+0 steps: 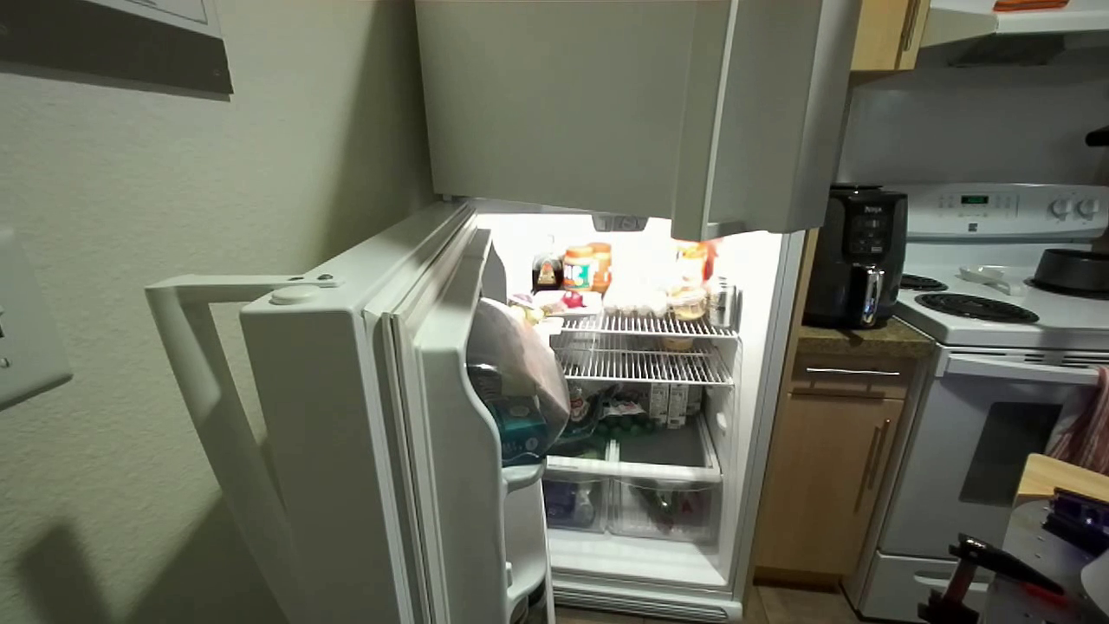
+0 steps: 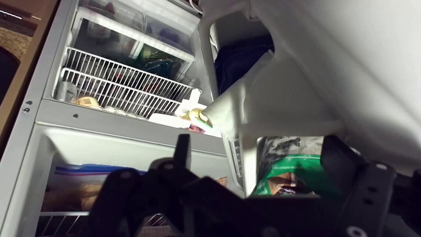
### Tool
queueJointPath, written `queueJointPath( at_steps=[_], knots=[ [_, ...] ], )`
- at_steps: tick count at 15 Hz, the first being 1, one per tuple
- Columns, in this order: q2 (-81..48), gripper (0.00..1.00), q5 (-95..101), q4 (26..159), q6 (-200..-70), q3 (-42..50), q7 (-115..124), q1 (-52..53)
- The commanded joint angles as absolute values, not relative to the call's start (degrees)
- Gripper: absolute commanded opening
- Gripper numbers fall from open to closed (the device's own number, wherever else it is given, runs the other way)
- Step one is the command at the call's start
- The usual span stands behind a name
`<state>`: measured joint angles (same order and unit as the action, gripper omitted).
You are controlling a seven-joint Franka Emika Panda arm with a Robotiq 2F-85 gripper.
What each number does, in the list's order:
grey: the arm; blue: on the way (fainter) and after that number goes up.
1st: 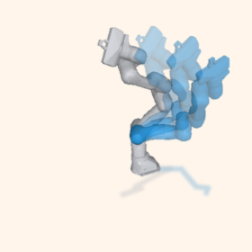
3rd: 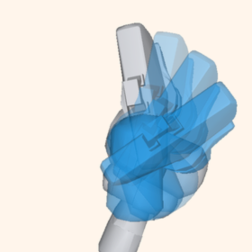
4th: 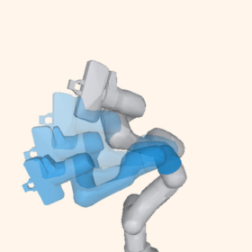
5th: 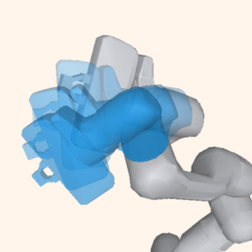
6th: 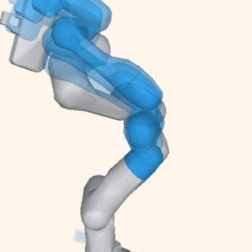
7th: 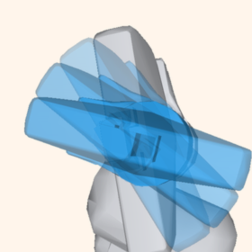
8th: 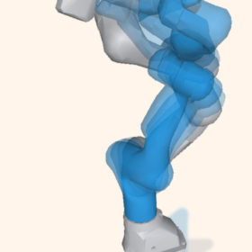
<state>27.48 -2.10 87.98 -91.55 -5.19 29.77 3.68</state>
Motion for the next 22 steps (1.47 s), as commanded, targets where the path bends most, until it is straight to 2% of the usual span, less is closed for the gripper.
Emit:
queueJointPath(
  at_steps=[1,22],
  knots=[
    [31.4,1.0,-3.3,93.1,-90.6,-6.5,28.8,1.8],
    [32.0,1.0,-2.2,102.3,-98.1,-4.3,31.5,-5.1]
  ],
)
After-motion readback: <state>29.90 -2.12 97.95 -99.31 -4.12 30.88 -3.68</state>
